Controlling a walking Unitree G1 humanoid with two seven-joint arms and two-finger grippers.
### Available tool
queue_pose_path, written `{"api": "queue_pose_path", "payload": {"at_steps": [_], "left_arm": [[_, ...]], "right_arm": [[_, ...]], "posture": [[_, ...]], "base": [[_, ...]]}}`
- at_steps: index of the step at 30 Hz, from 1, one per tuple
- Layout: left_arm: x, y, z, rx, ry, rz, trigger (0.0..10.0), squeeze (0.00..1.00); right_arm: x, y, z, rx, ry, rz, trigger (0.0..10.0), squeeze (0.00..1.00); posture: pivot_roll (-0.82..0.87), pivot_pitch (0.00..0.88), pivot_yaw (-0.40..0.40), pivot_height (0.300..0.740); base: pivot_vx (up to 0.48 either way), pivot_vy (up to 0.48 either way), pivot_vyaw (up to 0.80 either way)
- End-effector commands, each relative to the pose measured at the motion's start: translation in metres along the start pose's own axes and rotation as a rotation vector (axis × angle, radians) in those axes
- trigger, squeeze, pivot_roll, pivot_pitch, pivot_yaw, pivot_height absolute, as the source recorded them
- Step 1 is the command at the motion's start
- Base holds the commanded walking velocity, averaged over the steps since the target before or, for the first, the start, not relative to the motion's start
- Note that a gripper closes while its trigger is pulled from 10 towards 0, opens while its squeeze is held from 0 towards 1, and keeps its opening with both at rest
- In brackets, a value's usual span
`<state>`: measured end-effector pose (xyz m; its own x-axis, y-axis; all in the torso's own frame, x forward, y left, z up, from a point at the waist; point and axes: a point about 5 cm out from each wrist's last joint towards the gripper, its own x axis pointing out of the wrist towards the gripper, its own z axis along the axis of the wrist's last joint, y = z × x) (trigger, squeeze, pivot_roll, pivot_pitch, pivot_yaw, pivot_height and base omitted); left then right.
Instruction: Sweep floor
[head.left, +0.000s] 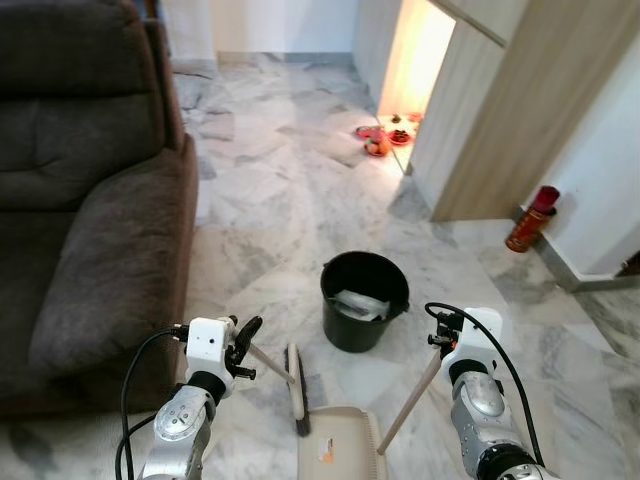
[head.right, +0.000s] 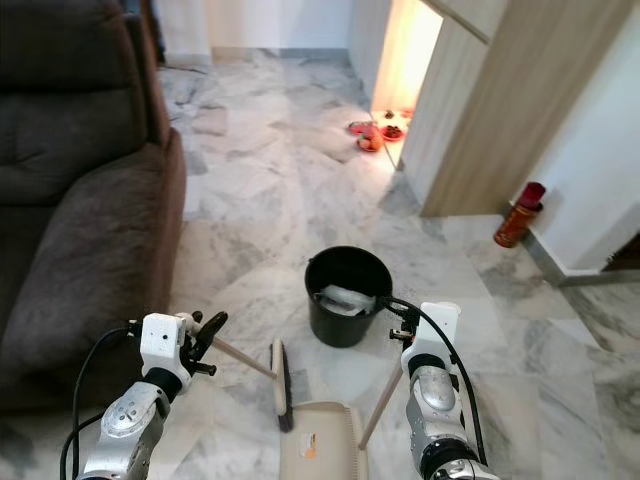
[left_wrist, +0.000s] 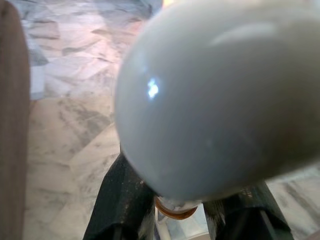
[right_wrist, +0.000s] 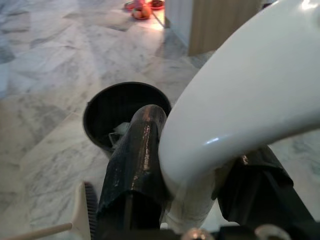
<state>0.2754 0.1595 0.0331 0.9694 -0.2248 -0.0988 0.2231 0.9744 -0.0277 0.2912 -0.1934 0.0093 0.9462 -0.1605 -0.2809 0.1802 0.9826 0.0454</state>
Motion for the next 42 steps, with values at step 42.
{"api": "queue_pose_path", "payload": {"at_steps": [42], "left_arm": [[-0.019, 0.027, -0.038, -0.049, 0.144, 0.02, 10.0, 0.0]], "right_arm": [[0.0, -0.005, 0.0, 0.006, 0.009, -0.025, 10.0, 0.0]], "posture": [[0.06, 0.055, -0.097, 0.74]], "base": [[0.0, 0.156, -0.56]]}}
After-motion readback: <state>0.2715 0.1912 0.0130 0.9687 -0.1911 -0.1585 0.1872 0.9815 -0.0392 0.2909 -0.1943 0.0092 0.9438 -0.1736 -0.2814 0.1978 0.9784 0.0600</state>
